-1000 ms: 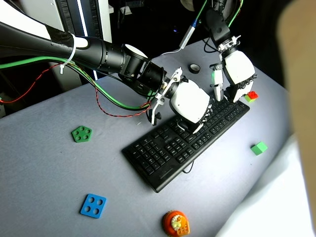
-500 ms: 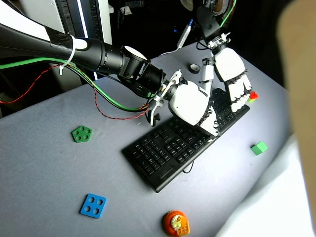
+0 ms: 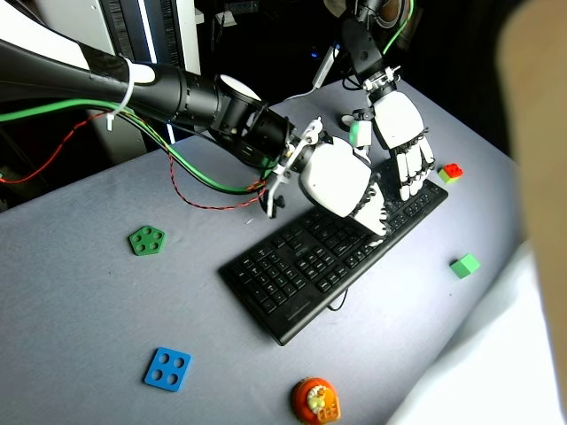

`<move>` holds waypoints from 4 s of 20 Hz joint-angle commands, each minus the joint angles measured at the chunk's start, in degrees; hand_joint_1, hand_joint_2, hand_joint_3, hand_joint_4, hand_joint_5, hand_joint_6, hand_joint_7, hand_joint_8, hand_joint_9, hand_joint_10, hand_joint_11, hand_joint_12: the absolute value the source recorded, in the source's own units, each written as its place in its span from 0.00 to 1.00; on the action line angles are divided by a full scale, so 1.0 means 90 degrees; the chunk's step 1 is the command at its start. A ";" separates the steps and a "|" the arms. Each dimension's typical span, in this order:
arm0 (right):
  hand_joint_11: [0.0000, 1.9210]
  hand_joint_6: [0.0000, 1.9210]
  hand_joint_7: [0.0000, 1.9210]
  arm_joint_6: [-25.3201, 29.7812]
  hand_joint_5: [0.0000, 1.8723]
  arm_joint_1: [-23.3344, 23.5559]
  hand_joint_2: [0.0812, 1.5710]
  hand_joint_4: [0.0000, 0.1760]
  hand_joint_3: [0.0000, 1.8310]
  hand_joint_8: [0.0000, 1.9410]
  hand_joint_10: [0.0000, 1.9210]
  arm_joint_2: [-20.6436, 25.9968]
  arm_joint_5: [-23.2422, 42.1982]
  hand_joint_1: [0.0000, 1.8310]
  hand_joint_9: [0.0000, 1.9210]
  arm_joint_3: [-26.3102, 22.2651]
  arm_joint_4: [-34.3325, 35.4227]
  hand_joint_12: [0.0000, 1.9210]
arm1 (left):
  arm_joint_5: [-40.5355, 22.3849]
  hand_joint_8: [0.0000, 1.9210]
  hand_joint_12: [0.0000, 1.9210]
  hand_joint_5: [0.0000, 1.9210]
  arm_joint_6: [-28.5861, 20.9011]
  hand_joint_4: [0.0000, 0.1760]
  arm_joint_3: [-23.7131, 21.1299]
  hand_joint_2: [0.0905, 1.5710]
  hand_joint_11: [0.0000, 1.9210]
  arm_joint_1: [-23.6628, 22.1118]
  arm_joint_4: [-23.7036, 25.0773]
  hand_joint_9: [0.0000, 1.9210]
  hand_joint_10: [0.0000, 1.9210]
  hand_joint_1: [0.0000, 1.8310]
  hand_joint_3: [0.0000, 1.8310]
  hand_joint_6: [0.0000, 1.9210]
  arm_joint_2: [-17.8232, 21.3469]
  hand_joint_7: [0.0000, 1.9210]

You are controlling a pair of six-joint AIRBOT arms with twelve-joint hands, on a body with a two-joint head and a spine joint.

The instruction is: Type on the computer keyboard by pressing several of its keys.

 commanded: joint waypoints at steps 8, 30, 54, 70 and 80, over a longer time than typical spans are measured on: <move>0.00 0.02 0.39 0.0227 0.41 0.0047 0.70 0.00 0.00 0.01 0.08 0.0175 -0.0400 0.01 0.32 -0.0333 -0.0347 0.75 | -0.0507 0.00 0.42 0.21 -0.0039 0.19 -0.0004 0.79 0.00 0.0001 0.0229 0.18 0.00 0.03 0.00 0.01 -0.0018 0.19; 0.26 0.02 0.45 0.0154 0.39 -0.0079 0.72 0.00 0.00 0.00 0.33 0.0154 -0.0383 0.00 0.40 -0.0358 -0.0315 0.81 | -0.0474 0.00 0.56 0.21 -0.0039 0.29 0.0095 0.83 0.19 0.0023 0.0208 0.44 0.01 0.02 0.00 0.01 -0.0051 0.35; 0.06 0.02 0.47 0.0043 0.46 -0.0026 0.72 0.00 0.00 0.00 0.24 0.0179 -0.0421 0.02 0.32 -0.0348 -0.0316 0.83 | -0.0454 0.00 0.59 0.29 -0.0040 0.03 0.0170 0.82 0.01 -0.0039 0.0178 0.28 0.00 0.06 0.00 0.00 -0.0102 0.29; 0.10 0.00 0.45 -0.0047 0.39 0.0126 0.71 0.00 0.00 0.00 0.30 0.0307 -0.0279 0.02 0.32 -0.0347 -0.0316 0.83 | -0.0498 0.00 0.60 0.23 0.0173 0.19 0.0228 0.82 0.00 -0.0355 0.0280 0.27 0.00 0.06 0.00 0.00 0.0175 0.25; 0.08 0.01 0.45 -0.0306 0.39 0.0254 0.71 0.00 0.00 0.00 0.32 0.0871 -0.0108 0.01 0.31 -0.0589 -0.0316 0.84 | -0.1322 0.00 0.60 0.22 0.0844 0.18 0.0306 0.80 0.00 -0.0421 0.0877 0.27 0.01 0.10 0.00 0.00 0.0021 0.26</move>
